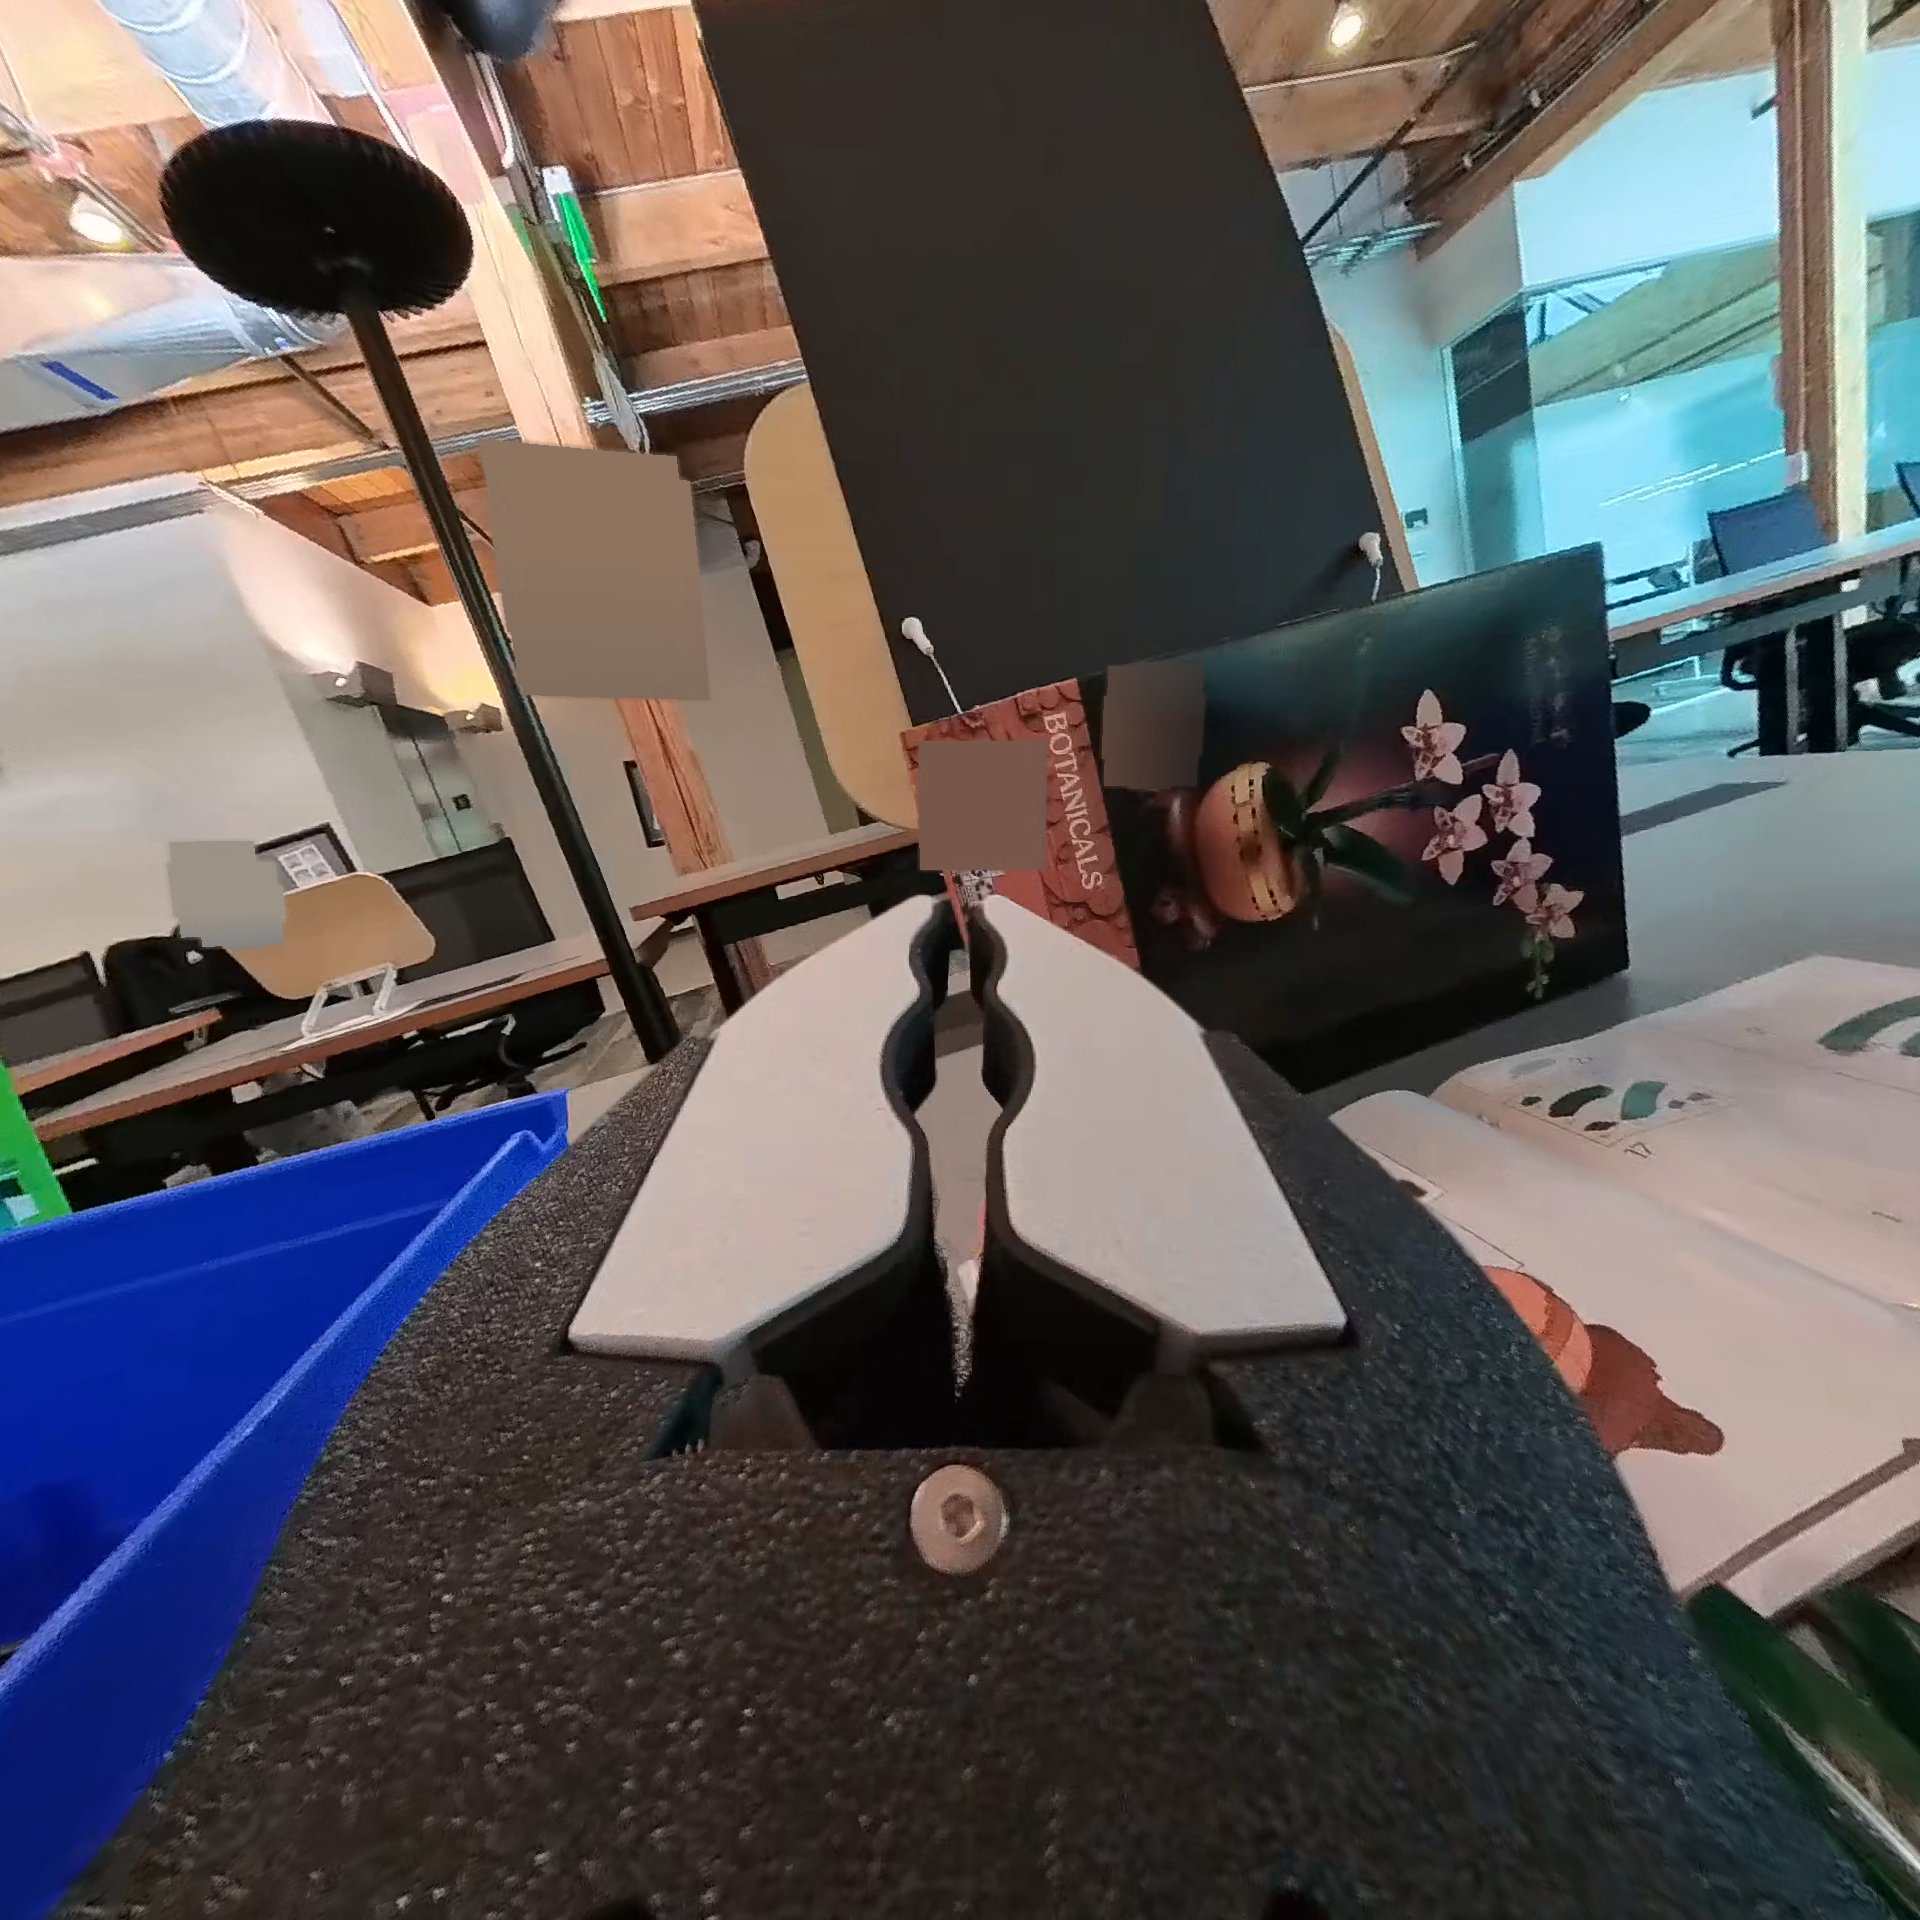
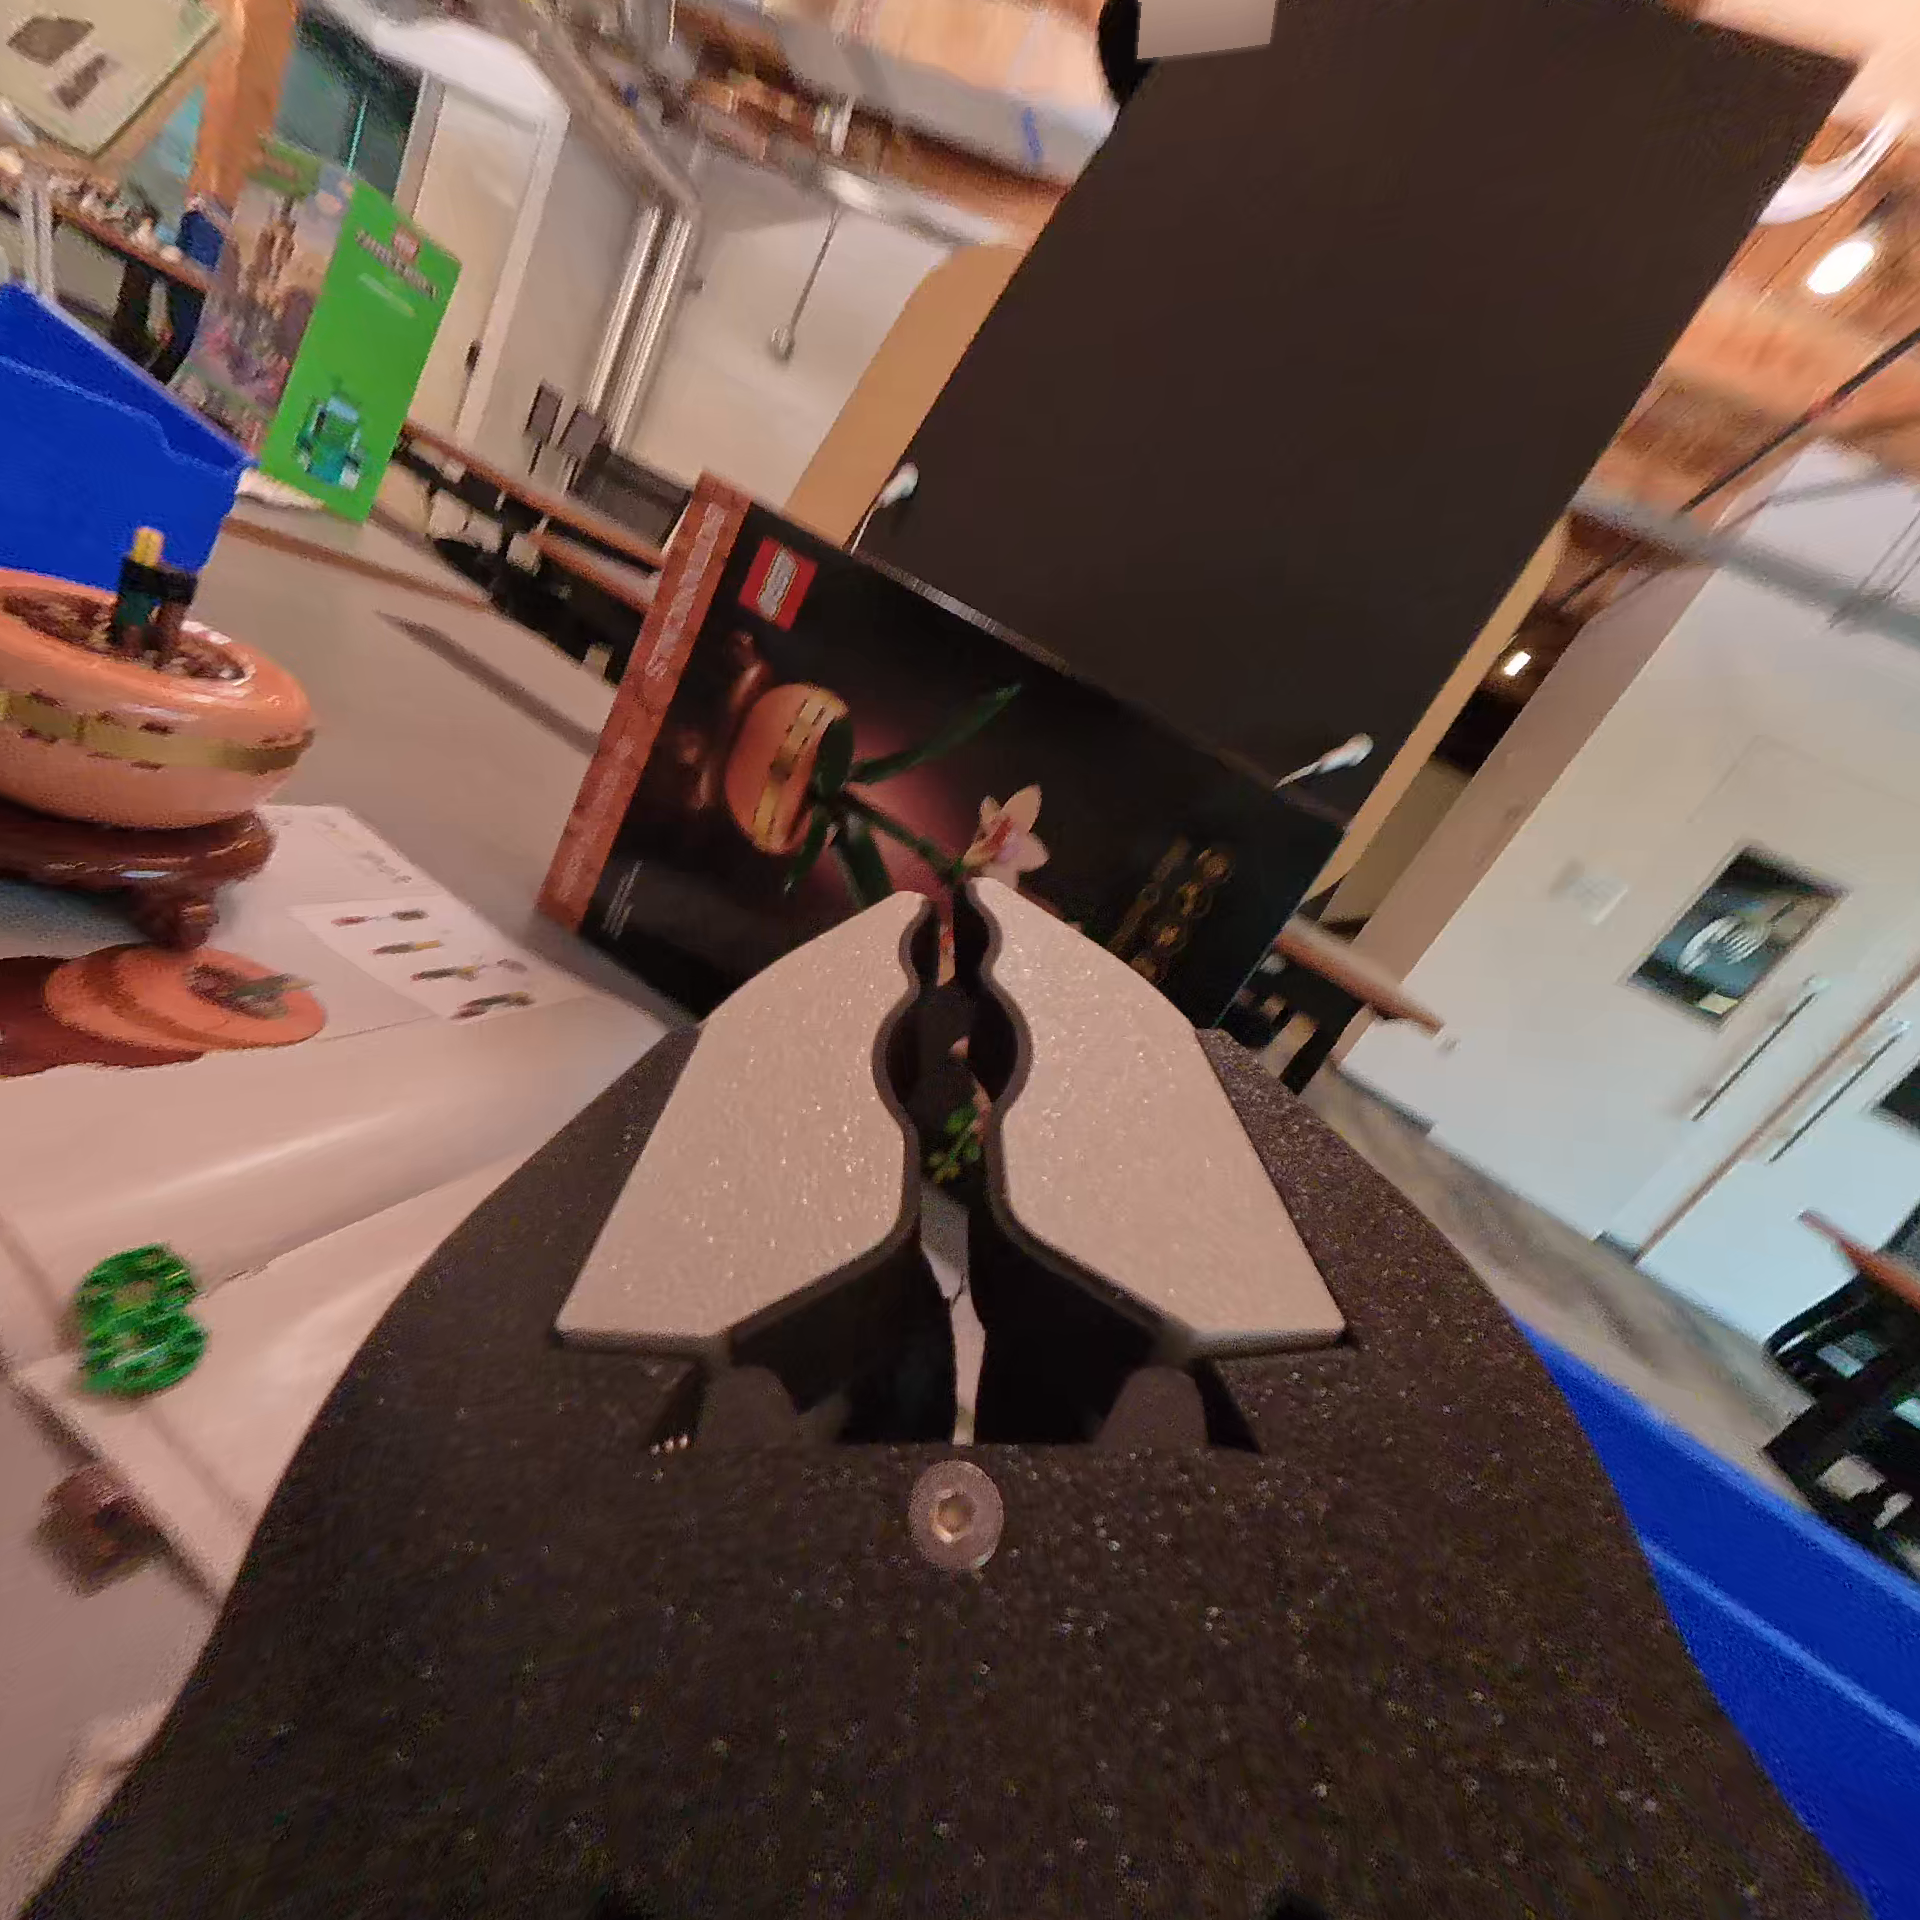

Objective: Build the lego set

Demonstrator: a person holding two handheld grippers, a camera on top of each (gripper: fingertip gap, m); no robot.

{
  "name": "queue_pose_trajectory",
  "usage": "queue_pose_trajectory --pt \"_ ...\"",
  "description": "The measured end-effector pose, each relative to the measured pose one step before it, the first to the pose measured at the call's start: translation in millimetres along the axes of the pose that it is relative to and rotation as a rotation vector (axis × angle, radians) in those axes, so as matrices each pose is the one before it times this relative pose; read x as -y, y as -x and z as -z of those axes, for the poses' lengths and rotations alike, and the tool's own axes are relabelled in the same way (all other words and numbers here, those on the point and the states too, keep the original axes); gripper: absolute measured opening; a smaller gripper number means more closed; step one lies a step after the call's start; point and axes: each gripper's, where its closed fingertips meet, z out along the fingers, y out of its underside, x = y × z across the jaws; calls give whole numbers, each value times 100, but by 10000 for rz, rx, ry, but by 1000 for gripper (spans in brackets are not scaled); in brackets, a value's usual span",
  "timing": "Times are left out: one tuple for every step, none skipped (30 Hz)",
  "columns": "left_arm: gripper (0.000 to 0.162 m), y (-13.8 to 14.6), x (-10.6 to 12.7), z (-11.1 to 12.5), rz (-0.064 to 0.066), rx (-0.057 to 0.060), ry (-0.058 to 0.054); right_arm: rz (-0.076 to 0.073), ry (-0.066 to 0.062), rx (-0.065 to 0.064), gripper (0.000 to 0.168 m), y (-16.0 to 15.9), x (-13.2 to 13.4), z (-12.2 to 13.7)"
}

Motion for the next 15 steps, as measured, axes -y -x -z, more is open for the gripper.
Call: queue_pose_trajectory --pt "2 107 34 22 141 27 -34 -284 422 425 0 534 -334 -28" --pt "1 187 74 48 173 64 -54 -299 92 389 0 474 -77 -55" --pt "1 254 82 53 195 91 -62 -227 -123 286 0 364 138 -22" --pt "1 285 41 55 197 89 -43 -112 -124 171 0 195 138 2" --pt "1 222 -19 40 190 62 -13 -41 -38 83 0 103 -12 -40" --pt "1 157 -28 36 175 41 2 18 76 15 0 37 -150 -84" --pt "2 66 -43 23 149 15 11 68 127 17 0 66 -215 -89" --pt "2 -32 -62 -4 83 -8 22 84 84 25 0 98 -101 -64" --pt "3 -57 -65 -14 21 -8 27 59 -46 95 1 204 73 -31" --pt "3 -48 -63 -28 22 -5 29 -2 -132 223 1 404 166 -30" --pt "4 -72 -49 -63 31 -11 26 -65 -118 246 2 385 172 -20" --pt "5 -44 -58 -26 12 -17 25 -118 -104 127 4 204 141 -44" --pt "5 -51 -63 -34 -17 -19 29 -150 -106 72 8 68 60 -38" --pt "7 -39 -79 -7 -35 -8 40 -168 -78 116 13 99 -44 -87" --pt "9 -33 -78 -11 -51 -3 47 -152 12 131 18 98 -145 -64"
